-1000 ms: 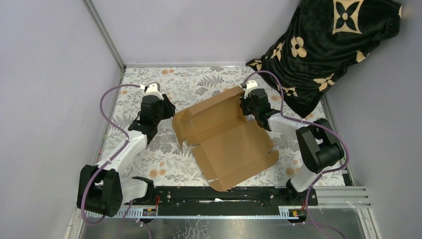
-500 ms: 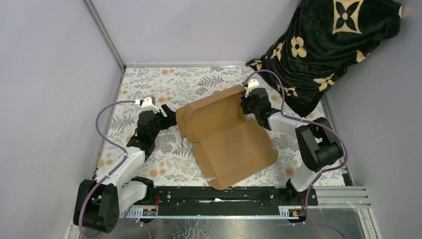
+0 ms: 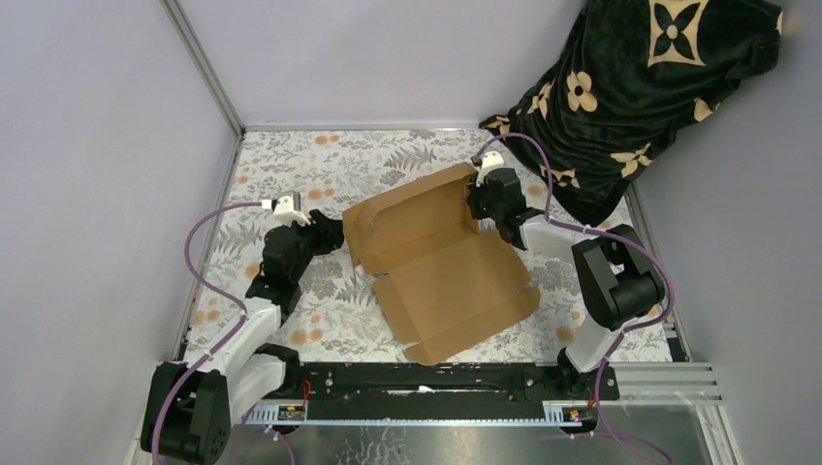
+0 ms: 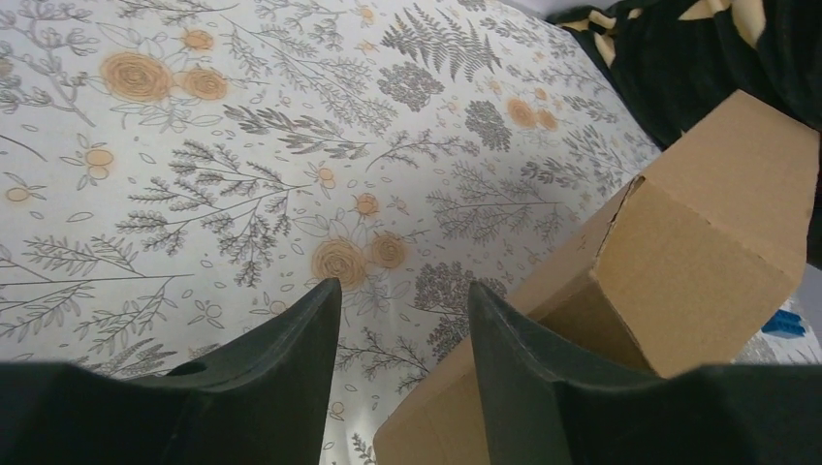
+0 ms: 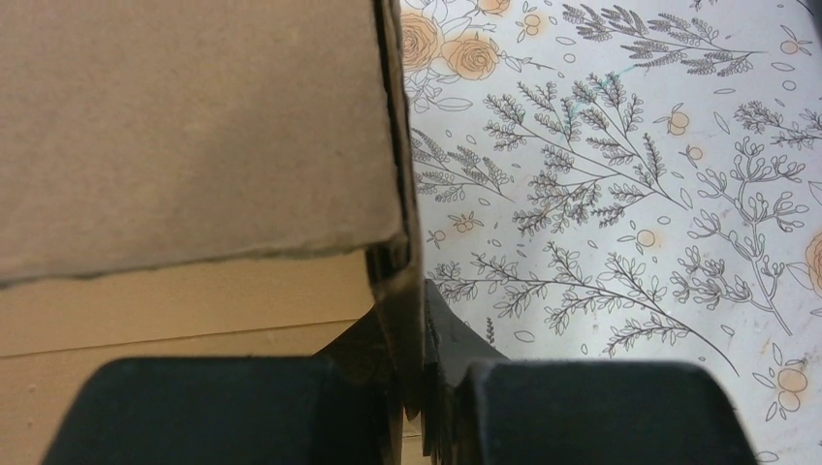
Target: Fold the paper box
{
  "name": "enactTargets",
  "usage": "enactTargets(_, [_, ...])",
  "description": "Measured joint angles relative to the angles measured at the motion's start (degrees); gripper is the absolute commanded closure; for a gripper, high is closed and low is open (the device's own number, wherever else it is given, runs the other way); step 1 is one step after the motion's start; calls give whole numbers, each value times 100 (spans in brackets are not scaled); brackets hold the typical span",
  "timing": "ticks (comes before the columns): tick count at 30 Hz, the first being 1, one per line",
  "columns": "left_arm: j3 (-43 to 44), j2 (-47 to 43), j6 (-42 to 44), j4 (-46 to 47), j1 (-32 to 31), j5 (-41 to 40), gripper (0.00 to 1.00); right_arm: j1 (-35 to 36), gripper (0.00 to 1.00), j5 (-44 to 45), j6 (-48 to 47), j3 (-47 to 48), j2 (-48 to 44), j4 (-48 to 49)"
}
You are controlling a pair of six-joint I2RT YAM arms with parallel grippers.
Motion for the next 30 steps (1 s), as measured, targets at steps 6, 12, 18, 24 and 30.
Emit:
enactTargets(6, [-223,-31,-122,334,-9,332,44,-22,100,-4,70,236,170,-98])
enactTargets(12, [-269,-109,-214,494,-212,361,45,-31,100,15,190,352,247,-173])
enactTargets(18, [-269,7,-334,680,-632,184,46,-44,100,63,354,361,247,-199])
enactTargets(24, [-269,175,-466,837,-992,44,47,-15,100,313,614,387,251,-267])
enactTargets(30, [-273,345,-540,986,-1222,-120,47,79,100,470,776,415,264,-302])
